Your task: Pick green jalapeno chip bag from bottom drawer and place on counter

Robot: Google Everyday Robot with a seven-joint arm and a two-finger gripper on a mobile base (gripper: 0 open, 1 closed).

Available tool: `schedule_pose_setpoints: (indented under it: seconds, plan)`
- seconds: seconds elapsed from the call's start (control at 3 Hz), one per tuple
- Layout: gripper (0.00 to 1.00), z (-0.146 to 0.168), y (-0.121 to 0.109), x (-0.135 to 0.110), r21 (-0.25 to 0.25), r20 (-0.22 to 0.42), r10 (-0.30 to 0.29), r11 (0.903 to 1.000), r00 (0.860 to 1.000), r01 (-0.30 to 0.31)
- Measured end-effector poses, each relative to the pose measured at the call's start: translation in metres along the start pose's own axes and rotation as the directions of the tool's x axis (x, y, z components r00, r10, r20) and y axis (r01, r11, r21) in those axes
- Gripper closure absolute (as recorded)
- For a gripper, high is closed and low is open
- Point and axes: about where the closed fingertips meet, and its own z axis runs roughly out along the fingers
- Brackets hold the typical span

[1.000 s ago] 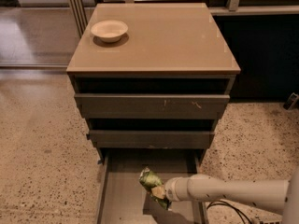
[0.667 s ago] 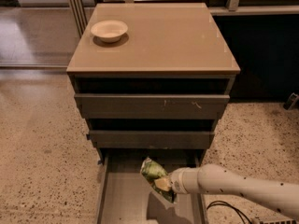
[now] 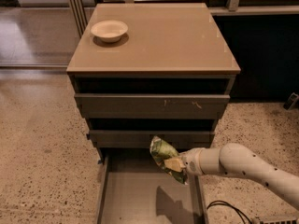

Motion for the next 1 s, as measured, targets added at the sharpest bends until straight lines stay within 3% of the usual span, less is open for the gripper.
schedule_pose_setpoints:
  seconds: [0.33, 0.67, 1.0]
  plan:
    - [1.00, -0.003, 0.008, -0.002, -0.007, 0.000, -0.001, 1.0000, 1.000, 0.001]
    - [1.00, -0.031, 0.028, -0.032, -0.027, 0.031, -0.010, 0.9996, 0.999, 0.011]
    - [1.00, -0.067, 0.050, -0.088, -0.095, 0.084, -0.020, 0.9951, 0.996, 0.028]
